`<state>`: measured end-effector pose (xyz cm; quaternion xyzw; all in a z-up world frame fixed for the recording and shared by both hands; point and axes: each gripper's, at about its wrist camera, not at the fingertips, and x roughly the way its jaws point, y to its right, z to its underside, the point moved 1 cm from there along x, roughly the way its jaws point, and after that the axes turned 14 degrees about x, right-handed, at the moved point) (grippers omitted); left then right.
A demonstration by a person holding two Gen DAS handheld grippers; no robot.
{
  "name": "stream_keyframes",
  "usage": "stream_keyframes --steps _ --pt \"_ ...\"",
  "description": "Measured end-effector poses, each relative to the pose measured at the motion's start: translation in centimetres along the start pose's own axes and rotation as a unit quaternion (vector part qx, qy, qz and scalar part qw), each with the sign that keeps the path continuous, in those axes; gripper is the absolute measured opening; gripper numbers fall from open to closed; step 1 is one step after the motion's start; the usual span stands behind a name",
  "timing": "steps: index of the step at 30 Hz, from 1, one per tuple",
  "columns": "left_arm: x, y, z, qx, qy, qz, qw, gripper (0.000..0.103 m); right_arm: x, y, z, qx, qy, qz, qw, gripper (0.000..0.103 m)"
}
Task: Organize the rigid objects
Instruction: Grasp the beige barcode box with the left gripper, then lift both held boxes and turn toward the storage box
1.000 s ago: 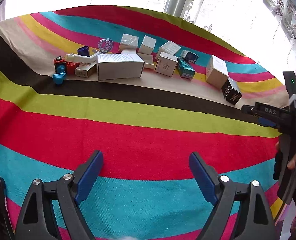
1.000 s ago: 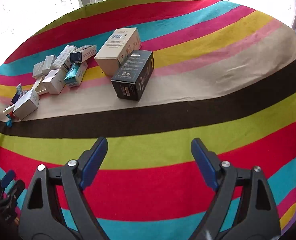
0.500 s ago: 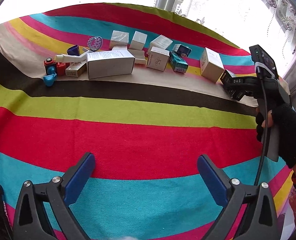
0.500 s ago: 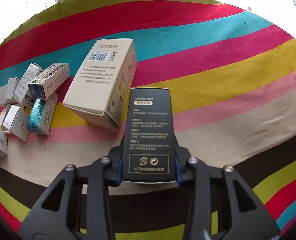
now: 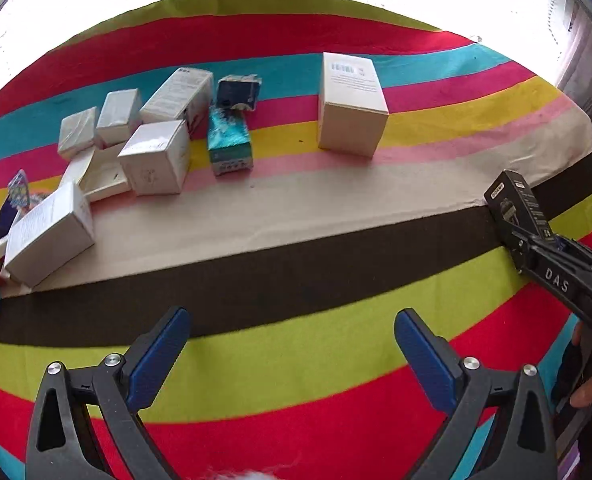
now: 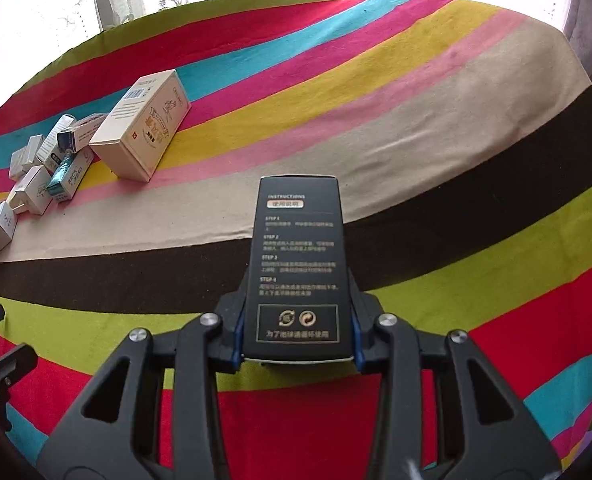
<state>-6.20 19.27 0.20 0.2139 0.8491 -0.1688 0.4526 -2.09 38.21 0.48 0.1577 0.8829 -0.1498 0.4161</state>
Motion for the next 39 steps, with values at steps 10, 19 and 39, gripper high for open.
stream_keyframes --steps 10,19,39 --pt "8.7 1.8 -13.7 0.01 0.007 -0.043 0.999 0.1 -0.4 0.4 0.0 -0.003 0.0 0.0 1.0 0.043" --pt "1.8 1.6 -5.8 0.036 0.057 -0.023 0.9975 0.052 -0.2 1.0 -0.2 0.009 -0.003 -0.016 1.0 0.044" --pt "-8.0 -9.2 13.0 -0.099 0.022 -0.09 0.9908 0.065 0.1 0.1 -0.2 -0.005 0.0 -0.007 1.0 0.043"
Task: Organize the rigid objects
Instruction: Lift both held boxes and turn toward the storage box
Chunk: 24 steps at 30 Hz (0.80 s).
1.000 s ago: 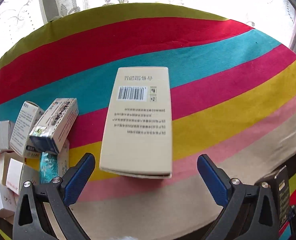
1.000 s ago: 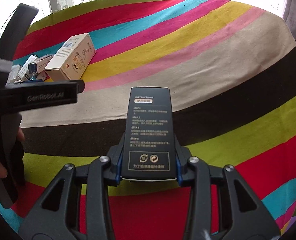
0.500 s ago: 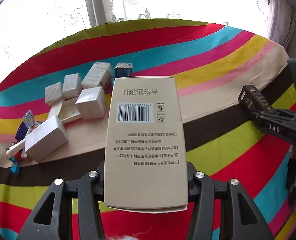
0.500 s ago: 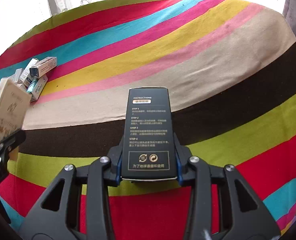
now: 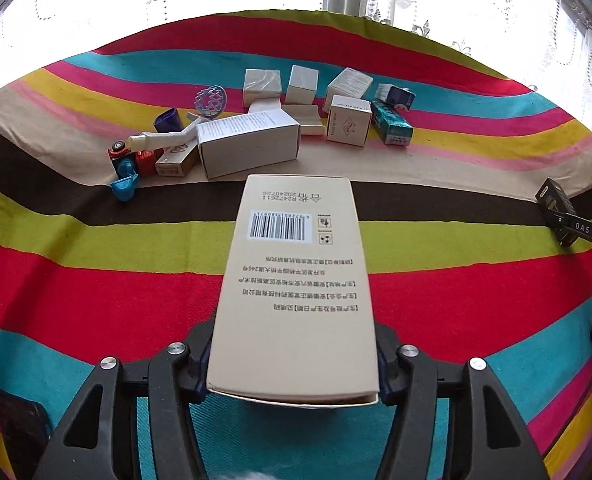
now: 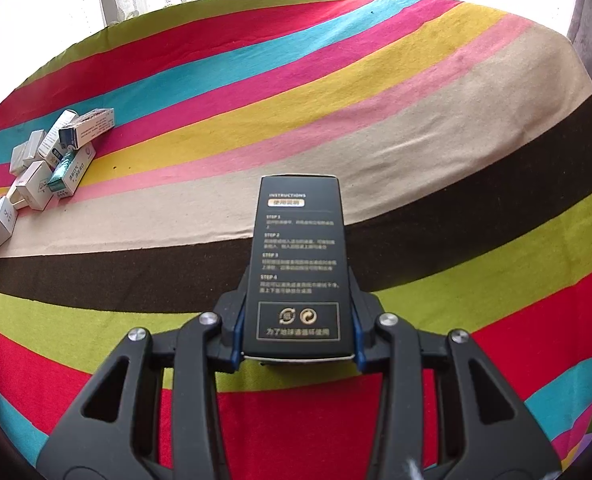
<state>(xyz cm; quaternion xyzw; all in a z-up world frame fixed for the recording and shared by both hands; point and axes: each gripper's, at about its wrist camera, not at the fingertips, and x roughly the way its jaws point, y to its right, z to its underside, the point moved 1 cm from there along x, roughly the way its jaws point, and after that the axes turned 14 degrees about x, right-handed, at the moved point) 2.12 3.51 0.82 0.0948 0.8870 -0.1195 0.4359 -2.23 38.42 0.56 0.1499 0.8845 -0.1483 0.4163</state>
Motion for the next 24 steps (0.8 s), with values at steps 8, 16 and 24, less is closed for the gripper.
stream_keyframes --steps 8,16,24 --pt "0.2 -1.7 0.1 -0.027 -0.005 -0.006 0.9996 0.069 0.0 0.0 0.0 0.0 0.0 0.0 1.0 0.043" --pt "0.8 -1.7 -0.2 -0.025 -0.002 -0.017 0.9996 0.07 -0.1 0.0 0.0 0.0 0.0 0.0 1.0 0.043" --pt "0.5 -1.7 0.1 -0.029 0.01 -0.013 0.9994 0.056 -0.1 0.1 0.0 0.0 0.0 0.0 1.0 0.043"
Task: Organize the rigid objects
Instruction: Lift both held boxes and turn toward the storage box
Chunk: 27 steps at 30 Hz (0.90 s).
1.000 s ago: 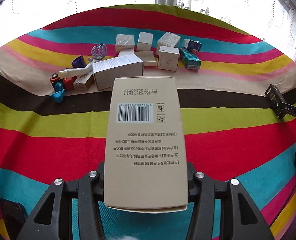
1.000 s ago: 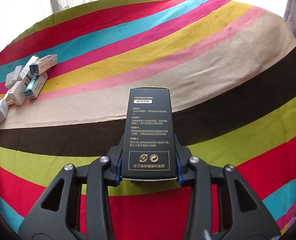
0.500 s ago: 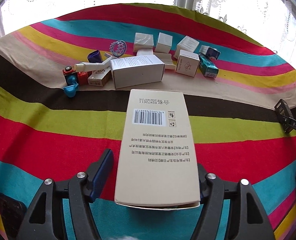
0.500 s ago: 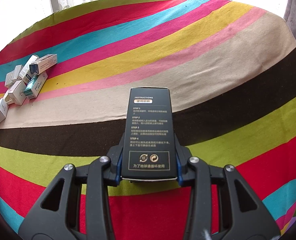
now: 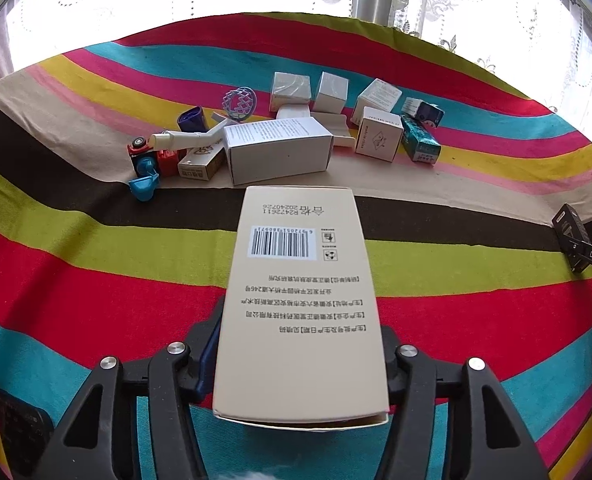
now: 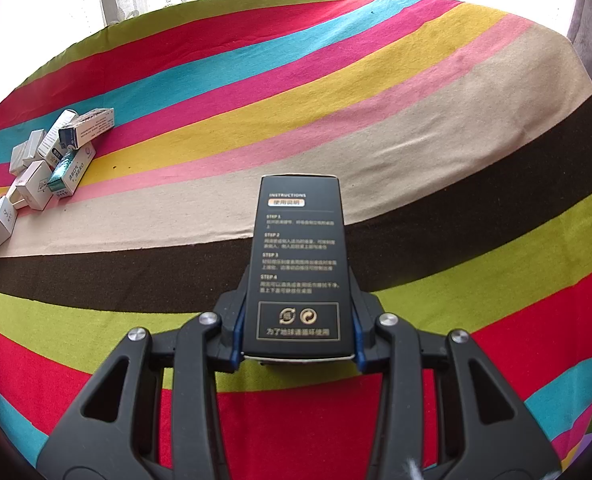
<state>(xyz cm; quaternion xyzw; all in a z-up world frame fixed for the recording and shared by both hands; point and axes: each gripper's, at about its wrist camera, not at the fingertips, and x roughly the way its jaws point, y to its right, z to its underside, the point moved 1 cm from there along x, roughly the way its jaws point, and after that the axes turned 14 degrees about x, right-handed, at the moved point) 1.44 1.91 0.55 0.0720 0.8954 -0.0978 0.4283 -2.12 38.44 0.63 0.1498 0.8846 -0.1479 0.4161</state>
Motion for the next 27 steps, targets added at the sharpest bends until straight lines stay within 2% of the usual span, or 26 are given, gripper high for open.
stream_keyframes --steps 2,7,9,11,16,22,27 --pt "-0.1 0.0 0.1 -0.001 0.003 0.002 1.0 0.053 0.0 0.0 0.0 0.0 0.0 0.0 1.0 0.043" --pt "-0.1 -0.1 0.2 -0.007 0.007 0.01 0.9999 0.053 -0.2 0.3 0.0 0.004 -0.002 -0.006 1.0 0.043" --pt "-0.1 0.0 0.2 -0.005 0.007 0.01 0.9999 0.053 -0.7 0.1 0.2 0.011 -0.016 -0.004 1.0 0.043" --pt "-0.1 0.1 0.2 -0.004 0.007 0.01 0.9999 0.053 -1.8 -0.6 0.8 0.028 -0.023 -0.029 0.999 0.043" --pt "-0.1 0.1 0.3 -0.006 0.009 0.013 0.9999 0.053 -5.7 -5.0 4.4 -0.016 -0.025 -0.072 0.997 0.043" --pt "0.0 0.0 0.4 -0.006 0.009 0.014 0.9998 0.053 -9.5 -10.5 10.0 -0.078 -0.041 -0.128 0.988 0.043" --pt "0.0 0.2 0.4 0.0 0.006 0.013 0.9999 0.053 -11.7 -12.2 12.9 -0.112 -0.047 -0.149 0.981 0.043"
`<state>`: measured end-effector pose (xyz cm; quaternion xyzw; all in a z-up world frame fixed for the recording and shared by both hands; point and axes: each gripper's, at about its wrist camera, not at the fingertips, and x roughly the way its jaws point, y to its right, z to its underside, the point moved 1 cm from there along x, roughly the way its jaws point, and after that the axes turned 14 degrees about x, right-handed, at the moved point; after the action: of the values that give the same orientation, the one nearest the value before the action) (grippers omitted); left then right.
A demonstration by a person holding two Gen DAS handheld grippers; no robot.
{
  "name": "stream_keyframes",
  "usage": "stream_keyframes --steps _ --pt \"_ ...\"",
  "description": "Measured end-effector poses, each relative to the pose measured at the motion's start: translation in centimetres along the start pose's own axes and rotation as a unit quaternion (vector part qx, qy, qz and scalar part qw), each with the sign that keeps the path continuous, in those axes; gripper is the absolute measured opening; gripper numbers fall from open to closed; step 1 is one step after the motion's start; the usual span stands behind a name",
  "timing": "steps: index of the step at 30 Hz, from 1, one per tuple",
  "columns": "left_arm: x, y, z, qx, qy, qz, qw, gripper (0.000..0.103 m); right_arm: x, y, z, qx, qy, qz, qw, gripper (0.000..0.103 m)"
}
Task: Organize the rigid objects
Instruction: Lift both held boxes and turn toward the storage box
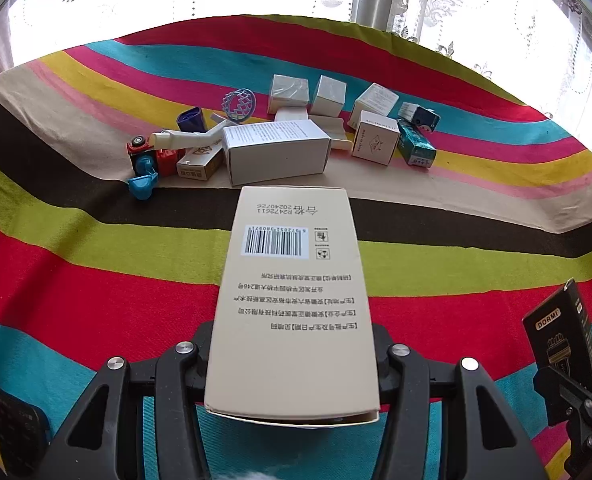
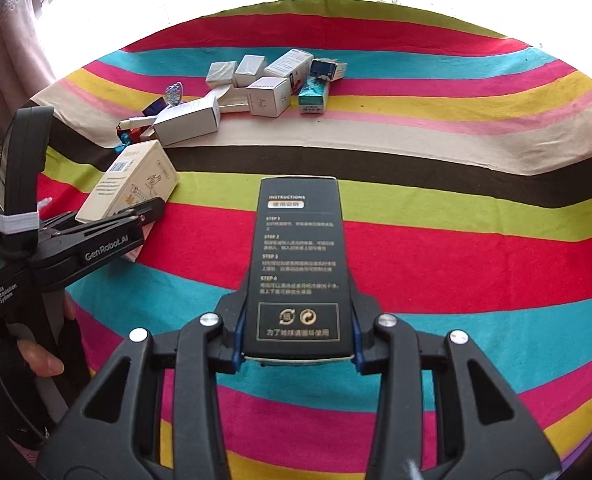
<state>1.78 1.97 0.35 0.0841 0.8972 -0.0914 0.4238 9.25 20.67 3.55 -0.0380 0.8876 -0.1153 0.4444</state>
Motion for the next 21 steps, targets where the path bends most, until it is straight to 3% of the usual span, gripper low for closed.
stream_keyframes --steps 7,21 --pt "-4.1 1.4 3.3 -0.01 0.014 0.049 0.9987 0.052 -2.2 0.8 2.1 0.005 -0.008 -0.003 1.0 0.043" --pt "-9.7 5.2 7.4 0.043 0.021 0.068 0.9965 0.052 -6.0 2.5 5.2 0.01 -0.007 -0.004 1.0 0.043"
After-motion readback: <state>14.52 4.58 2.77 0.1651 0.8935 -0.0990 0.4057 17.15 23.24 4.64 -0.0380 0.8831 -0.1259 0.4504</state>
